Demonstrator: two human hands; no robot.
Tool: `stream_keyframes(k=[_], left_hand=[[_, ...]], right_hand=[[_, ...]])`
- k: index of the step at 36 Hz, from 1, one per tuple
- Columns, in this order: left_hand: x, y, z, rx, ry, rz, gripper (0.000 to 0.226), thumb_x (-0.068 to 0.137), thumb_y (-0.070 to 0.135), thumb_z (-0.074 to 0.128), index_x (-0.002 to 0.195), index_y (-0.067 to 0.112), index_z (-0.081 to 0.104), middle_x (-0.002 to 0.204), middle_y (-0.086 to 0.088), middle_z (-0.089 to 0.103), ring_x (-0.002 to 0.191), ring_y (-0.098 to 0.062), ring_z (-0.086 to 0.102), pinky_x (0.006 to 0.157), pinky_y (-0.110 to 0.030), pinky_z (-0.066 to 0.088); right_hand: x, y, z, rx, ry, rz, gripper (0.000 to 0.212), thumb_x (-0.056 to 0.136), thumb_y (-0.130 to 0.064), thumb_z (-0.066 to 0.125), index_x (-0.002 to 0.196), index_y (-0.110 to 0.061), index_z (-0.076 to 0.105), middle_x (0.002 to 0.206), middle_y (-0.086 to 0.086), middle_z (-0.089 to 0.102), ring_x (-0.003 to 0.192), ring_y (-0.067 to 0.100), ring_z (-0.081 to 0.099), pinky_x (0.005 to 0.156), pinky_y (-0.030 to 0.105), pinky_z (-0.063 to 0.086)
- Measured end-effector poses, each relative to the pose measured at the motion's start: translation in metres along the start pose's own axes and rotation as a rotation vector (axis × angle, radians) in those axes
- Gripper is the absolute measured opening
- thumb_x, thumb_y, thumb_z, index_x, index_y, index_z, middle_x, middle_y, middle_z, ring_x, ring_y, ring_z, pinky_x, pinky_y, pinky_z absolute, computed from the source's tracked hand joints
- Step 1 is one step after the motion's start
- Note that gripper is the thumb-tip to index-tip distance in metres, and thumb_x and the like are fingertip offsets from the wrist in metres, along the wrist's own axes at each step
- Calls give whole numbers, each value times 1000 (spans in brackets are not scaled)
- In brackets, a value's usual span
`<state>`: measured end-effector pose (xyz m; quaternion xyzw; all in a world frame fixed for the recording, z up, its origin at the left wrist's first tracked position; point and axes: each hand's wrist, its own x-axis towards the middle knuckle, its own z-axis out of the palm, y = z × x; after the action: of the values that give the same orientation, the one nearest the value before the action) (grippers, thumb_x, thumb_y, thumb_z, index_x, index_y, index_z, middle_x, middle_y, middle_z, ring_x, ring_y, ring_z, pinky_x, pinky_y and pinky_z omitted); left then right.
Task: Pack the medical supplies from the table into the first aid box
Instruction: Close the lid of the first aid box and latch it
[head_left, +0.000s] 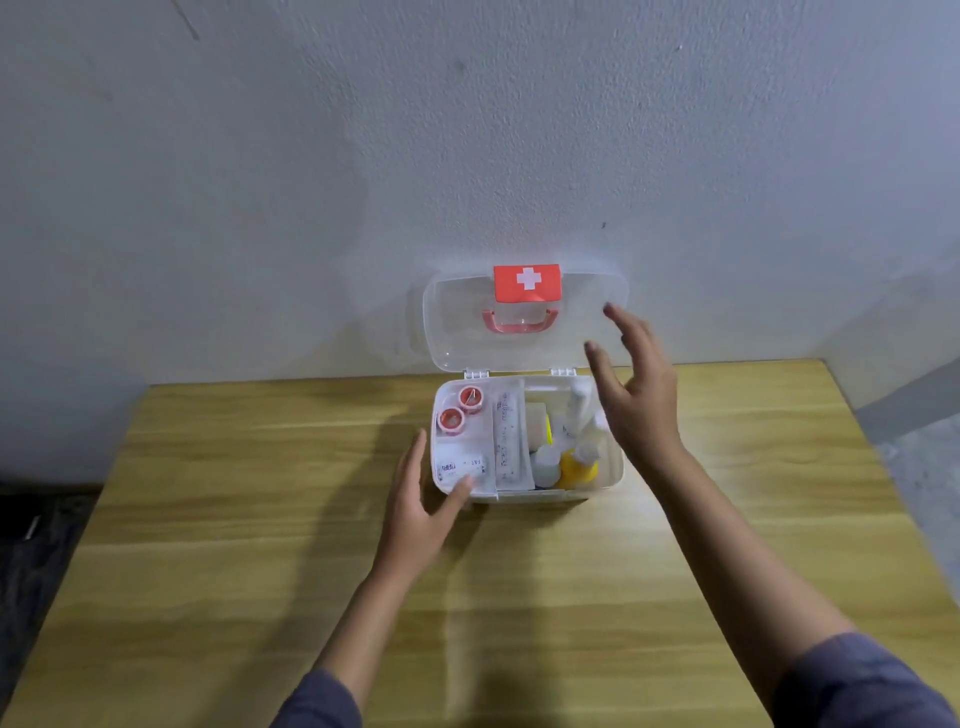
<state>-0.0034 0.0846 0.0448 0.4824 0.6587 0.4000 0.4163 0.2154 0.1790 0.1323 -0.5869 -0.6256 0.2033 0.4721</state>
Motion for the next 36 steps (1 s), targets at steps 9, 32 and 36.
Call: stream_keyframes(k=[9, 32, 36], left_hand=[[3, -4, 7, -97, -99, 41, 83, 66, 46, 80, 136, 37, 37, 132, 5, 53, 123, -11, 51, 101, -47, 44], [14, -6, 12, -136, -76, 8, 100, 53, 59, 81, 138, 26, 39, 132, -1, 57, 121, -14, 54, 102, -46, 45], [11, -4, 12, -176, -72, 5, 105, 52, 56, 83, 139, 18, 39, 133, -2, 56, 121, -13, 54, 103, -43, 45]], right_hand=[[56, -34, 31, -322, -164, -401, 40, 80, -14, 66, 119, -7, 60, 119, 12, 63, 110, 31, 55, 93, 36, 45], [-59, -6, -4, -38, -195, -406, 19, 75, -16, 74, 92, -7, 74, 84, 7, 74, 78, 13, 59, 74, 14, 46], [-83, 9, -1, -38, -255, -363, 18, 74, -14, 75, 91, -9, 74, 86, 6, 74, 77, 16, 61, 74, 18, 48]])
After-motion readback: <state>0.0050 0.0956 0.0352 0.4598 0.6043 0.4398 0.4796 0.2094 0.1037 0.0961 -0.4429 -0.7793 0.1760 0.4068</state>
